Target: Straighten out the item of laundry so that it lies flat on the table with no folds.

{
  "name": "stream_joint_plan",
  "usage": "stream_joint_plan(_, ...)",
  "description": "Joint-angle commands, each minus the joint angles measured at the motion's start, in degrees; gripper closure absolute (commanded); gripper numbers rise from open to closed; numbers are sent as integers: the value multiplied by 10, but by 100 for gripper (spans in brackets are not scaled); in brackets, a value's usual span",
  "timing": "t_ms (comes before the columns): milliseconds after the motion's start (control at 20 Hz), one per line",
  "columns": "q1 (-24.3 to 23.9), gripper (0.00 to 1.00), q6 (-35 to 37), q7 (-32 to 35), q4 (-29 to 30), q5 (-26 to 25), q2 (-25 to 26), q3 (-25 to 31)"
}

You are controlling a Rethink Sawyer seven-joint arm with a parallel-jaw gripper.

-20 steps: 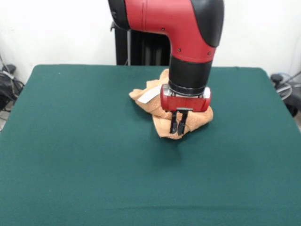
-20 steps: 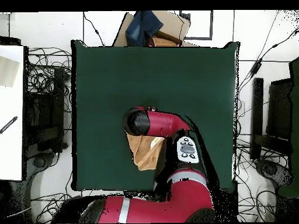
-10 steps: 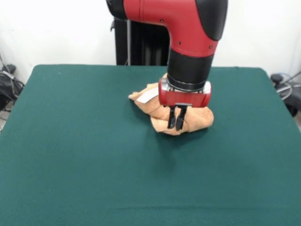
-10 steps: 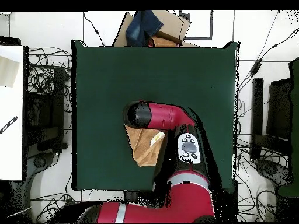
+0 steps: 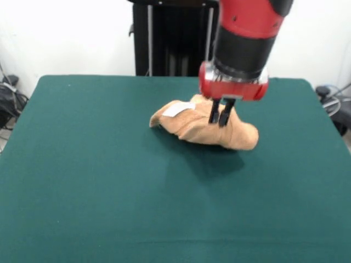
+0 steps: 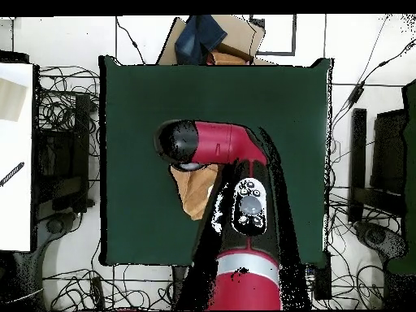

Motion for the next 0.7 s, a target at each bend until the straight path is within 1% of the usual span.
stream_joint_plan(50,36,100,245,108,-102,0,-77,-36)
stream_joint_plan(200,35,100,291,114,-104,9,-103,-34)
stream_joint_plan(400,29,100,311,111,-88,17,-136,-27)
stream_joint_plan(550,29,100,297,115,-71,16,-149,-27)
stream_joint_plan(700,31,100,257,121,-42,15,-155,-27)
